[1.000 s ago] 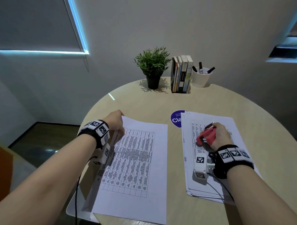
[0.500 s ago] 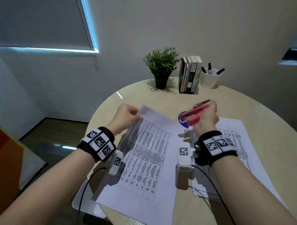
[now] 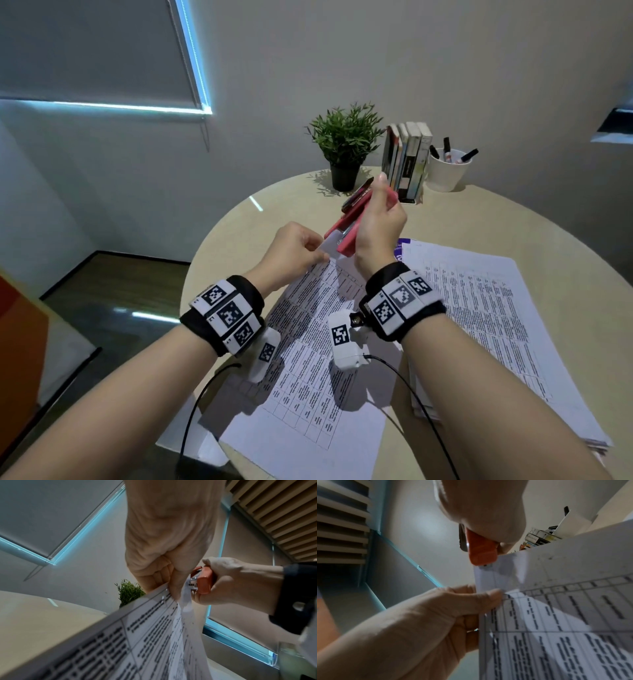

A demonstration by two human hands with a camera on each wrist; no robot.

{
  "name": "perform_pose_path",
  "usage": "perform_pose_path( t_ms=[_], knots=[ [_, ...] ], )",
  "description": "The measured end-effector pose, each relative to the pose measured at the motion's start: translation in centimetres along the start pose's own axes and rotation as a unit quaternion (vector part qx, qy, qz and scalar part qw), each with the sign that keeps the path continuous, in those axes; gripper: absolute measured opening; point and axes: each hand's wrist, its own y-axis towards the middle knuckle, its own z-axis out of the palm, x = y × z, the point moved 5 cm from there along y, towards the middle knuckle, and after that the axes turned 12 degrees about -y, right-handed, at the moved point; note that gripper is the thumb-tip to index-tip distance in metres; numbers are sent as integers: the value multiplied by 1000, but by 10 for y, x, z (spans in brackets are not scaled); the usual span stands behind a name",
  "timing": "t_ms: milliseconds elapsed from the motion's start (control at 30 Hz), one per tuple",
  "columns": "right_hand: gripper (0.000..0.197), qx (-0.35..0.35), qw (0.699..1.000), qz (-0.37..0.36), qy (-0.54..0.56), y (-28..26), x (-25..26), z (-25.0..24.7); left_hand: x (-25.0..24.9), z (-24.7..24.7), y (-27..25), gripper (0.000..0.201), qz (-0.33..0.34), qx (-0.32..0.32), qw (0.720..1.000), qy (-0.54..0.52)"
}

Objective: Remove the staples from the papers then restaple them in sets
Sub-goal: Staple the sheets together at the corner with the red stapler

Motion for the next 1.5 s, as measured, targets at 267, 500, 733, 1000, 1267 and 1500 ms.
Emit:
perform_pose_path(
  t_ms=[267,500,733,1000,1267,1500],
  knots=[
    [35,-57,997,40,31,8,4,-3,-10,6,-5,7,7,9,1000,-14],
    [37,-65,995,75,32,9,0,-1,-11,6,-3,9,25,11,999,19],
    [34,-56,994,84,35,6,-2,3,-8,4,-3,13,15,14,1000,17],
    [31,-49,995,87,28,10,-1,5,-6,5,-7,12,11,26,1000,4],
    [29,-64,992,101,39,17,1,-5,58,-6,-49,22,-160,233,951,128],
    [31,-49,994,86,49,11,4,-2,30,-5,-48,49,-40,118,991,-51]
  ],
)
